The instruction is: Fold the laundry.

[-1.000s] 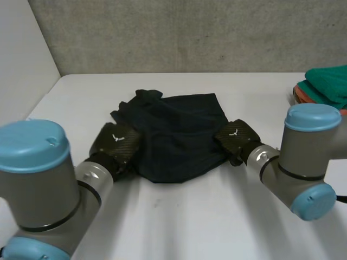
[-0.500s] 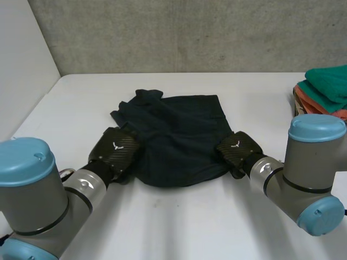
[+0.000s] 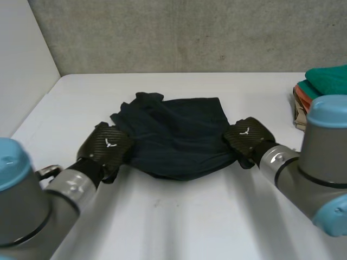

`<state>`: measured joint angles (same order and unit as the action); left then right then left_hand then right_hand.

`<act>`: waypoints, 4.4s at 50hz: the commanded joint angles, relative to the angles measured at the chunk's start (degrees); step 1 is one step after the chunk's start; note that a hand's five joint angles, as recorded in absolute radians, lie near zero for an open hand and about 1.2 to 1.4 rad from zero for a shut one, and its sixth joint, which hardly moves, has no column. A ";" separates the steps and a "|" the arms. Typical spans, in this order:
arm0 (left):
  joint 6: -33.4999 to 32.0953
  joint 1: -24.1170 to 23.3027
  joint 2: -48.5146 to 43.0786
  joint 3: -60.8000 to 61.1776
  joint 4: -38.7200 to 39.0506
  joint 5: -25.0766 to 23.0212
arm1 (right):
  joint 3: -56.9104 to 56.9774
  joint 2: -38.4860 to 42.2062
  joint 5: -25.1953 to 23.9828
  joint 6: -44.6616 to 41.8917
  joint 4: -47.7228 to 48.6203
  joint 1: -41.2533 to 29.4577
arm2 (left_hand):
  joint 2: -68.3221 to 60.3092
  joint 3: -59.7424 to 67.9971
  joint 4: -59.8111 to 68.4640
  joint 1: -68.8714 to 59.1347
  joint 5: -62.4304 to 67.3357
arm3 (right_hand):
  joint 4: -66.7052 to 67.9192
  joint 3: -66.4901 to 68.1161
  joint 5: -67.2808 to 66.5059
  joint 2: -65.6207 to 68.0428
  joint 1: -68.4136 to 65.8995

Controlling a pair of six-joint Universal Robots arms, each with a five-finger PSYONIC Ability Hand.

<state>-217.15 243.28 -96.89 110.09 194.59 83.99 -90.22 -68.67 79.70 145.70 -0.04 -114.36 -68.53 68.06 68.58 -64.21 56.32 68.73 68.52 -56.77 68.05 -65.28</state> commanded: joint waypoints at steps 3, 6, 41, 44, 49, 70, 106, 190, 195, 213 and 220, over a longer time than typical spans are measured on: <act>6.20 -2.10 16.12 4.52 -22.92 2.49 | -5.91 -11.82 2.12 -14.36 -19.09 -0.34 | -11.47 11.94 11.42 -15.79 13.68 | 11.27 11.48 -13.23 11.95 -14.72; 10.15 -2.54 16.56 5.93 -27.59 2.05 | -8.47 -13.32 3.44 -18.42 -22.54 -0.43 | -11.47 11.94 11.42 -15.79 13.68 | 11.27 11.48 -13.23 11.95 -14.72; 0.14 0.09 -23.61 -67.90 12.64 8.82 | 35.82 9.52 4.52 -16.59 43.53 -1.48 | -11.47 11.94 11.42 -15.79 13.68 | 11.27 11.48 -13.23 11.95 -14.72; 0.23 -0.26 -23.52 -65.18 15.21 8.82 | 35.91 9.87 3.97 -15.36 43.11 -1.48 | -11.47 11.94 11.42 -15.79 13.68 | 11.27 11.48 -13.23 11.95 -14.72; 0.93 -0.26 -22.03 -57.28 15.12 8.91 | 34.60 11.54 4.33 -10.36 38.21 -1.48 | -11.47 11.94 11.42 -15.79 13.68 | 11.27 11.48 -13.23 11.95 -14.72; 4.10 -5.88 -23.44 -17.56 9.16 12.33 | 16.84 18.76 3.62 -6.74 9.81 -1.05 | -11.47 11.94 11.42 -15.79 13.68 | 11.27 11.48 -13.23 11.95 -14.72; 5.33 -16.34 3.47 -2.58 -18.02 15.41 | -12.08 -5.68 4.33 -18.52 -15.96 -0.78 | 49.39 -48.92 -49.44 45.07 -47.18 | 11.27 11.48 -13.23 11.95 -14.72; 23.34 -8.42 3.64 -3.66 -21.88 13.48 | -11.11 -4.19 3.45 0.81 -4.27 1.50 | 34.93 -34.46 -34.98 30.62 -32.72 | 11.27 11.48 -13.23 11.95 -14.72; 27.47 -10.71 4.34 1.44 -23.91 12.16 | -11.20 -4.19 3.36 1.34 -3.21 1.94 | 35.10 -34.63 -35.15 30.78 -32.89 | 11.27 11.48 -13.23 11.95 -14.72; 27.57 -11.42 -2.52 1.18 -22.67 12.42 | -11.90 -6.47 3.45 -0.41 -5.66 2.21 | -11.47 11.94 11.42 -15.79 13.68 | 11.27 11.48 -13.23 11.95 -14.72; 27.57 -15.80 0.74 1.71 -28.02 12.42 | -14.27 -9.02 3.45 -5.59 -14.01 2.12 | -11.47 11.94 11.42 -15.79 13.68 | 11.27 11.48 -13.23 11.95 -14.72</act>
<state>-189.55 231.34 -99.26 111.26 171.48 96.42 -102.33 -75.33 83.13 144.88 -6.41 -112.17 -68.46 68.09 68.56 -66.27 56.01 68.78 68.55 -58.15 68.26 -65.28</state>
